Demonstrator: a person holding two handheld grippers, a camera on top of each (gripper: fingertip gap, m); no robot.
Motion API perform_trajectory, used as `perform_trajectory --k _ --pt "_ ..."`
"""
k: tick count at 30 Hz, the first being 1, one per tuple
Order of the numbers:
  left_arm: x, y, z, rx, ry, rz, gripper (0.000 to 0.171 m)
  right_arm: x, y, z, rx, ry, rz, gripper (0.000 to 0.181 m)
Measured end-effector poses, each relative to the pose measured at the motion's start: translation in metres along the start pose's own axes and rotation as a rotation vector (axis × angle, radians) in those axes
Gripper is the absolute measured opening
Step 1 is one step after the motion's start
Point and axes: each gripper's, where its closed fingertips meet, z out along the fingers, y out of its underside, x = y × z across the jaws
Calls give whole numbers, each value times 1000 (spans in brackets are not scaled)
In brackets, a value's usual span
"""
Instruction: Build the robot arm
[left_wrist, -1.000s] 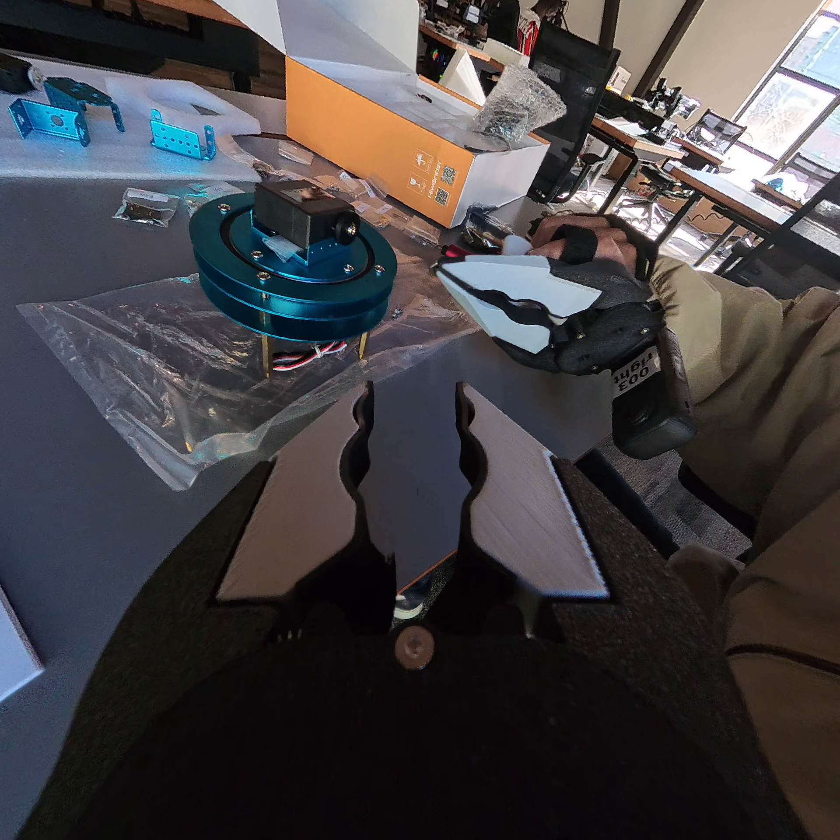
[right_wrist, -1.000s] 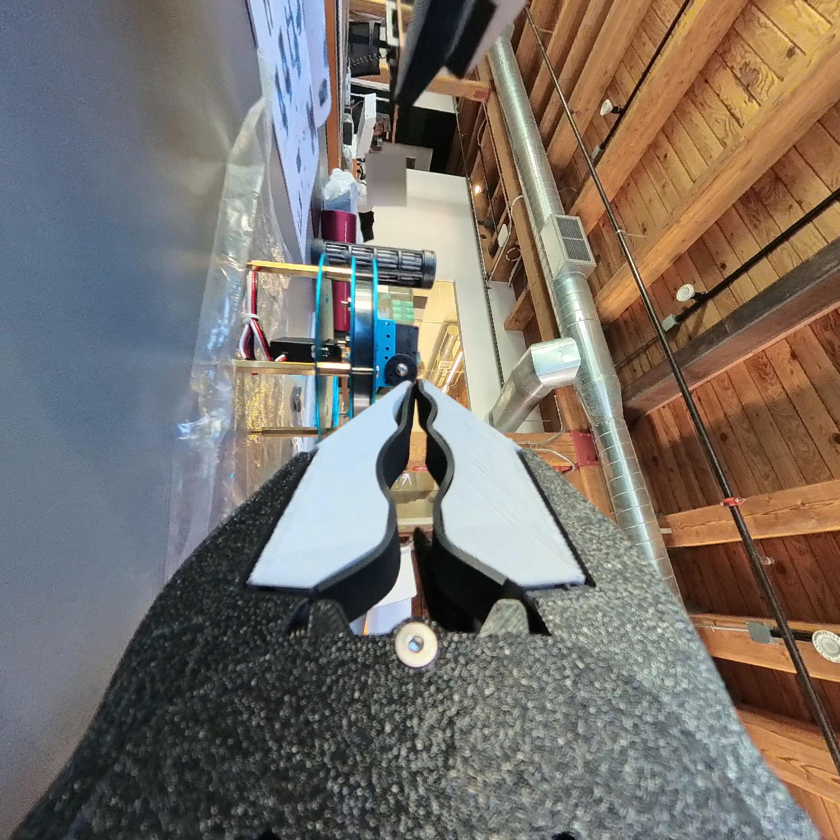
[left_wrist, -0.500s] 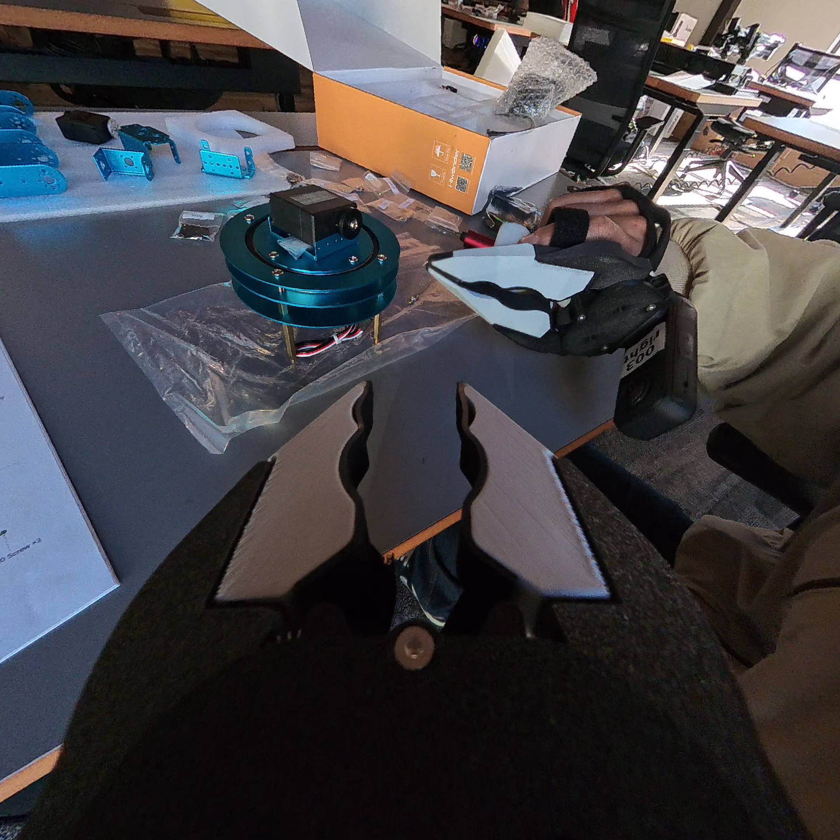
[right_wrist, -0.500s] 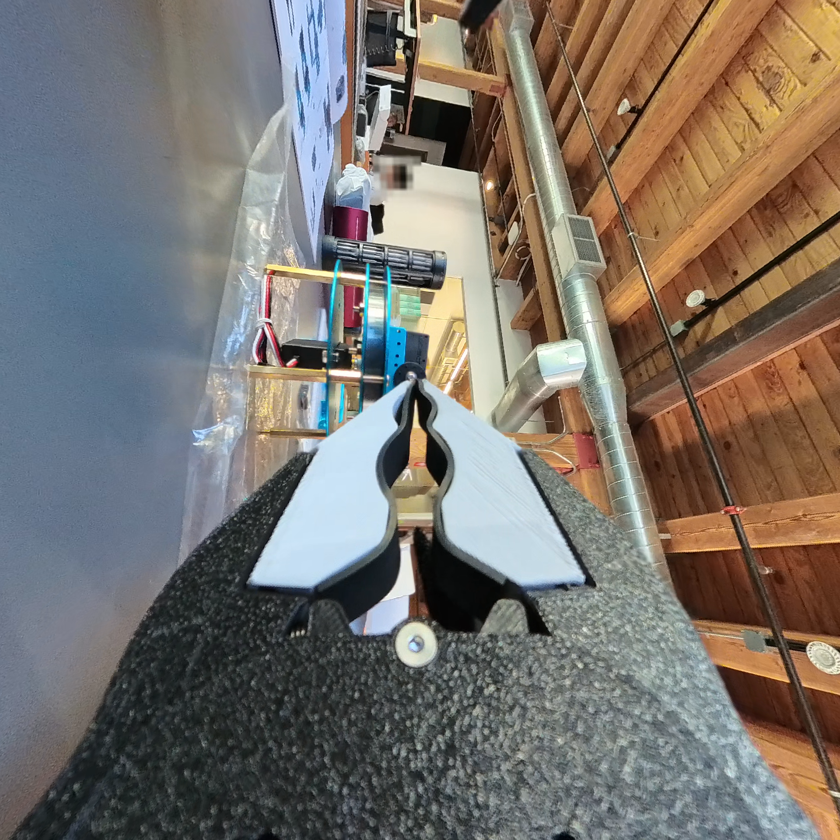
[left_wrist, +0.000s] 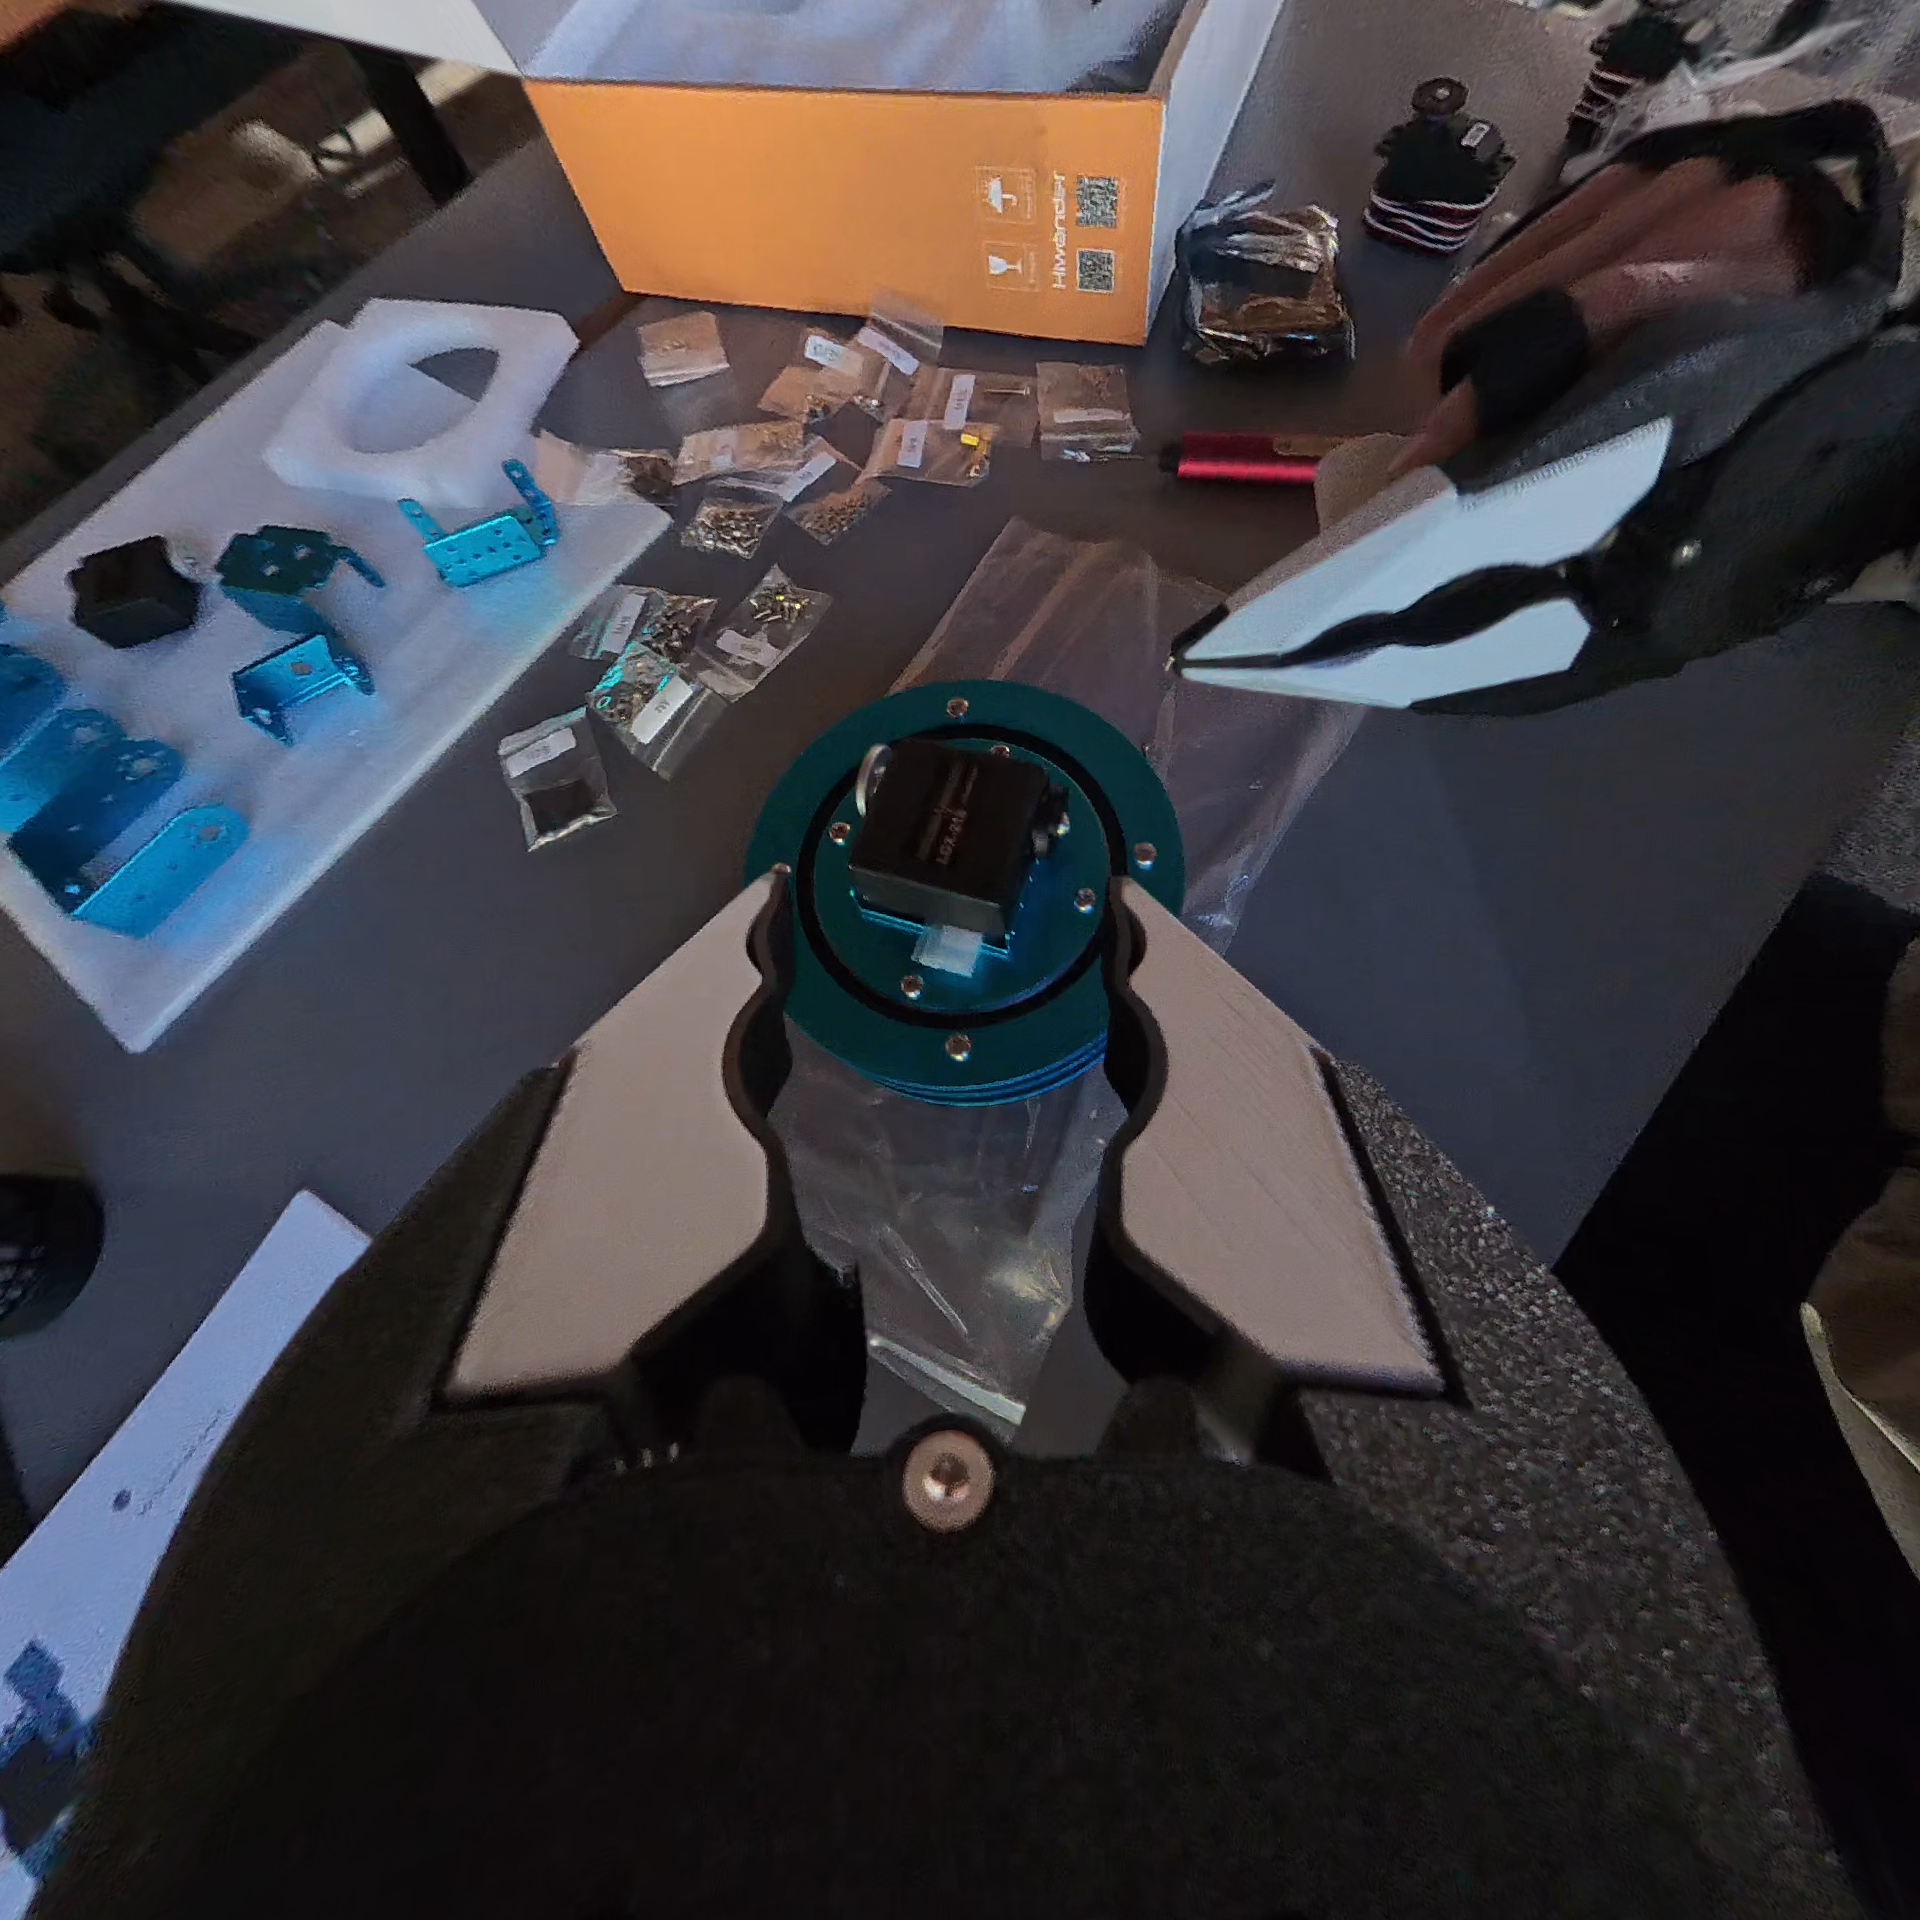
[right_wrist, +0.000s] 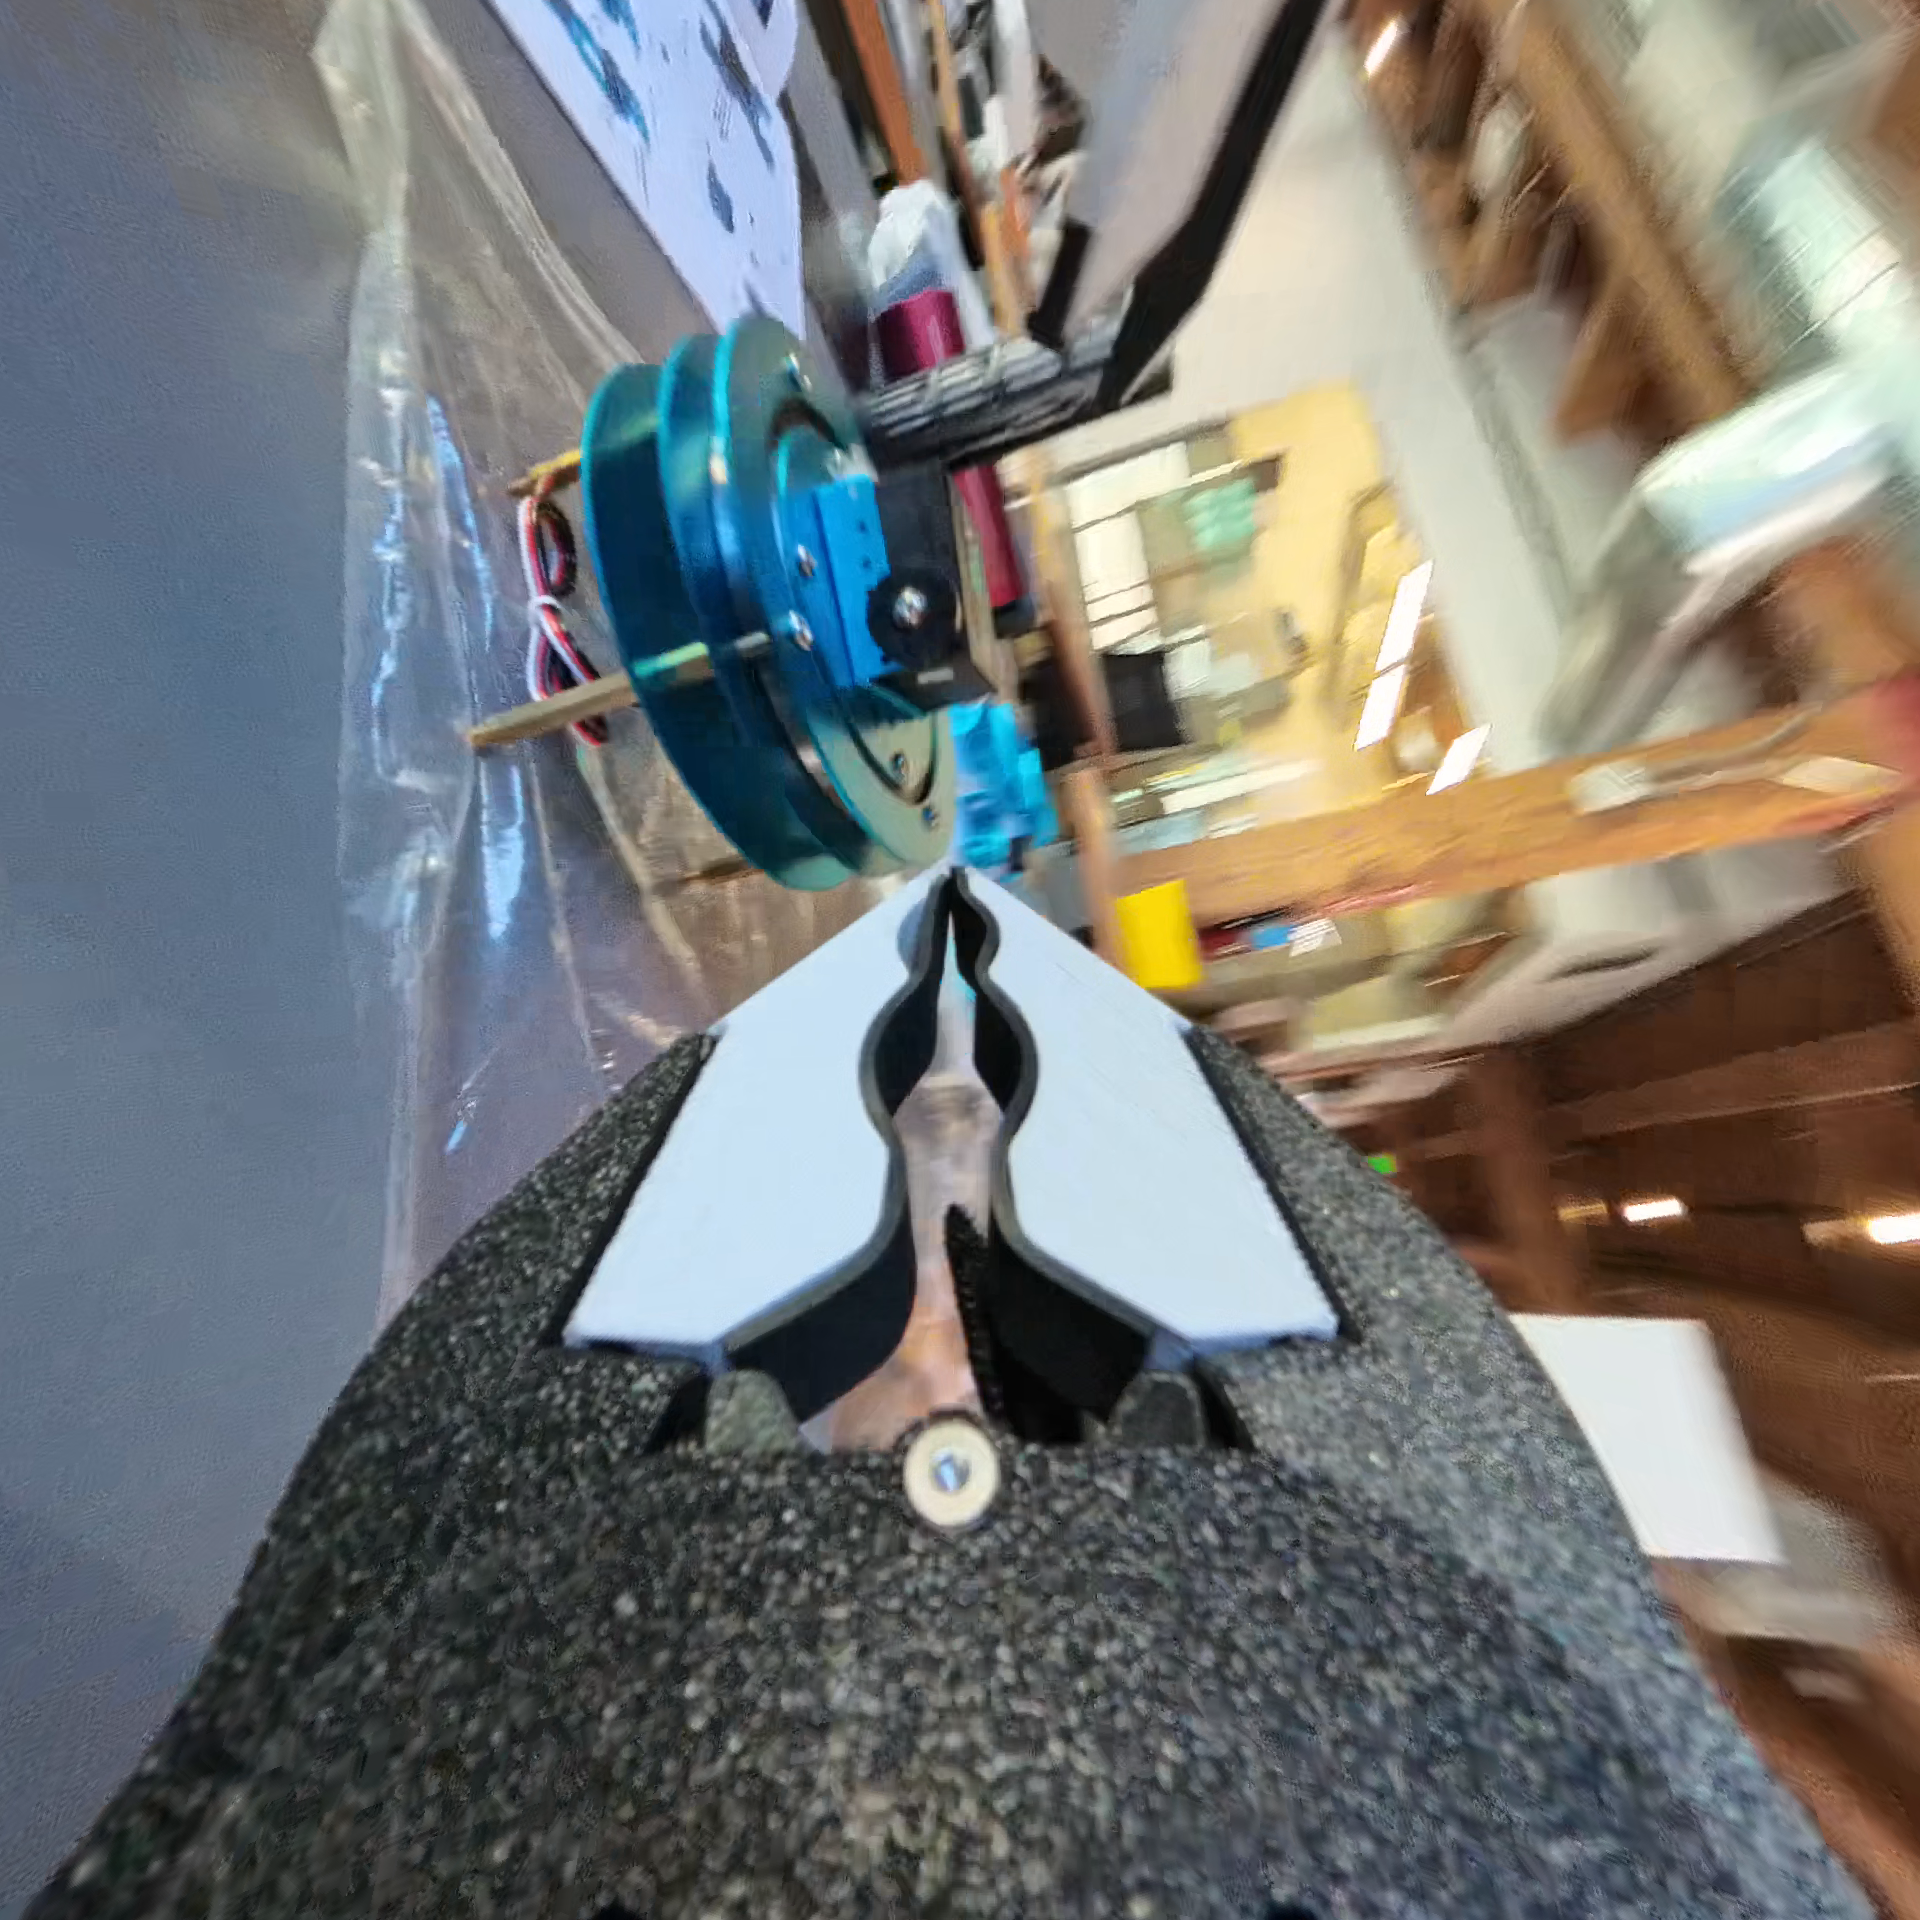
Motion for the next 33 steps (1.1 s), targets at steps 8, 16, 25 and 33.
perform_trajectory --k 8,16,25,33 --pt "-5 8 36 -32 193 11 61 -68 22 -18 -180 -874 722 0" --pt "-3 14 41 -38 256 23 48 -85 27 -33 -226 -1114 934 0" --pt "1 15 44 -6 315 -2 43 -93 33 -29 -260 -1100 918 0" --pt "1 15 43 15 340 5 42 -81 22 -23 -191 -1052 908 30"
